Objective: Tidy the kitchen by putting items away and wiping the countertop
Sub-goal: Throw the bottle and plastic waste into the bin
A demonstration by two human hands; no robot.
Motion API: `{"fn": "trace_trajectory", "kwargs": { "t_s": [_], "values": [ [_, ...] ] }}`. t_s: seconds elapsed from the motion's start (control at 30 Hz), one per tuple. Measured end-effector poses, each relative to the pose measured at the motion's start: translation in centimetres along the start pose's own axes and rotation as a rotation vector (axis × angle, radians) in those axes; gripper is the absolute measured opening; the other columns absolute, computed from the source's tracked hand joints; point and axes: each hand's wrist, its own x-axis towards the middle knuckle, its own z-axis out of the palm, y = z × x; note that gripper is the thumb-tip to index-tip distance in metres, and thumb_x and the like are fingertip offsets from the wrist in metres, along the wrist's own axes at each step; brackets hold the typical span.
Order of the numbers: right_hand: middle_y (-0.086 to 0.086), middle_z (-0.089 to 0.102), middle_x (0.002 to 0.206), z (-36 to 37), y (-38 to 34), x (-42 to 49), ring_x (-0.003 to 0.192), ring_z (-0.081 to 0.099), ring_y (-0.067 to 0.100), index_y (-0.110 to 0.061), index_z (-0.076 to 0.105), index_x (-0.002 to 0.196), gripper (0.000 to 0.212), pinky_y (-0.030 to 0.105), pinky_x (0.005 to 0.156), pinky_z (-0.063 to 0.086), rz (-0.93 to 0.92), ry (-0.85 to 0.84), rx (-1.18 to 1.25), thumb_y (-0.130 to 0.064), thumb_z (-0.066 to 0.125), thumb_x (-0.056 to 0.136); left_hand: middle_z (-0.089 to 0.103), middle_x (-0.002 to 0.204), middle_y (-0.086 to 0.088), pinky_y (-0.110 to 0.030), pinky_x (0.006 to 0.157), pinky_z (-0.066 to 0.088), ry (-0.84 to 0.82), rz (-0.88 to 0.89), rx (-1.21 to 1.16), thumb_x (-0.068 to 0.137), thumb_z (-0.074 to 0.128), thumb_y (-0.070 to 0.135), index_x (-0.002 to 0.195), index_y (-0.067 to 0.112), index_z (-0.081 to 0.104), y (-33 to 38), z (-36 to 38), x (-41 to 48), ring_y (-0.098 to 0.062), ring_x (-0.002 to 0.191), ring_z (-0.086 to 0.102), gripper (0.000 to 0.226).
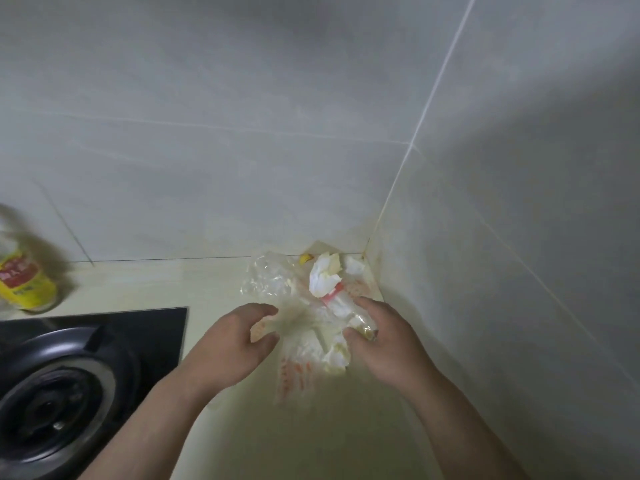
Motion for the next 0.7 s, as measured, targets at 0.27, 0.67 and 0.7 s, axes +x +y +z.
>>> {"fn": "trace_trajectory", "kwargs": {
  "t_s": [0.27, 0.67, 0.7],
  "values": [
    [-0.005, 0.045, 0.147, 3.9, 3.2, 9.9, 0.136, 0.04, 0.019, -0.032, 0.05, 0.142, 0.057, 0.037, 0.112, 0.037, -0.158, 0.007, -0.168, -0.041, 0.059, 0.086, 0.044, 0.145, 0.008, -0.023, 0.093, 0.043, 0.022, -0.184, -0.134, 0.084, 0.07, 0.034, 0.139, 0.031, 0.046, -3.7, 3.9, 7.0, -0.011, 0.127, 0.046, 0.06],
    [0.004, 0.032, 0.158, 7.7, 6.8, 17.3, 0.144, 0.031, 0.026, -0.031, 0.01, 0.155, 0.083, 0.042, 0.115, 0.03, -0.095, -0.163, -0.467, -0.049, 0.056, 0.088, -0.006, 0.163, -0.005, -0.046, 0.117, 0.025, 0.005, -0.244, 0.225, 0.062, 0.074, 0.071, 0.153, 0.035, -0.005, -6.5, 9.8, 14.9, -0.03, 0.149, 0.009, 0.126],
    [0.003, 0.036, 0.156, 7.7, 6.9, 17.5, 0.141, 0.034, 0.026, -0.03, 0.01, 0.154, 0.085, 0.042, 0.112, 0.033, -0.082, -0.161, -0.451, -0.049, 0.058, 0.087, -0.009, 0.163, -0.006, -0.046, 0.115, 0.026, 0.008, -0.241, 0.253, 0.06, 0.074, 0.071, 0.152, 0.036, -0.008, -6.4, 10.0, 15.5, -0.032, 0.148, 0.012, 0.129]
  ]
}}
